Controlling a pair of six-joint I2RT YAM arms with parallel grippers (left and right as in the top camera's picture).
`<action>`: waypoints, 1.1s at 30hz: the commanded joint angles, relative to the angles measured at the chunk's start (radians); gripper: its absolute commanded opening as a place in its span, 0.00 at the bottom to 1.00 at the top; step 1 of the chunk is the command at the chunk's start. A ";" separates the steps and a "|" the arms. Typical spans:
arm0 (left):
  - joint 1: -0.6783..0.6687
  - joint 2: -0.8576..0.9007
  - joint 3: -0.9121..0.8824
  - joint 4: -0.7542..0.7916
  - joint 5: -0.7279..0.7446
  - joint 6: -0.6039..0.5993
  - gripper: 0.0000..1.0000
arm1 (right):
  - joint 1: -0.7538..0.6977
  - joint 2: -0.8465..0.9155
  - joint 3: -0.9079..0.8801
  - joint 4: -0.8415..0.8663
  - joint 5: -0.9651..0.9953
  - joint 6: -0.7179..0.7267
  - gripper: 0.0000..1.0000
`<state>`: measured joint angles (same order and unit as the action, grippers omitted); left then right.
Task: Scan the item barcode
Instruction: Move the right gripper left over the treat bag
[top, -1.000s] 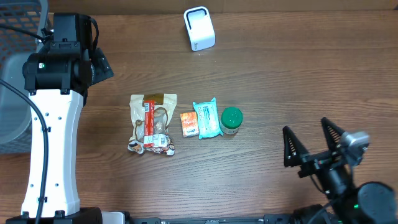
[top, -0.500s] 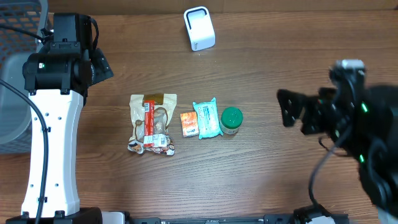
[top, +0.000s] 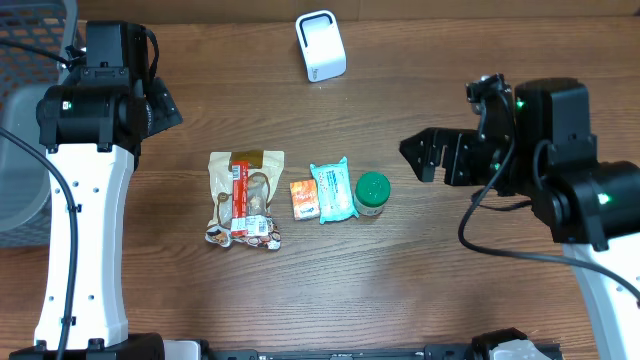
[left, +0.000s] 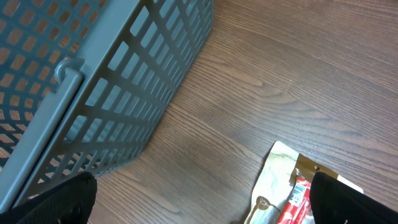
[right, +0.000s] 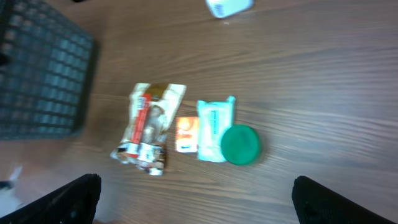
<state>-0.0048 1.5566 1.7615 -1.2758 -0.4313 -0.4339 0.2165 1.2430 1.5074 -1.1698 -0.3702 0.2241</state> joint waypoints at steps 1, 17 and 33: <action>0.003 0.005 0.014 0.000 -0.016 0.011 1.00 | -0.003 0.011 0.023 0.046 -0.081 0.009 1.00; 0.003 0.005 0.014 0.000 -0.016 0.011 1.00 | 0.390 0.258 0.023 0.186 0.038 0.127 0.74; 0.003 0.006 0.014 0.000 -0.016 0.011 1.00 | 0.728 0.635 0.022 0.528 0.238 0.270 0.55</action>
<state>-0.0048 1.5566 1.7615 -1.2755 -0.4313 -0.4339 0.9180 1.8526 1.5070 -0.6758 -0.2085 0.4637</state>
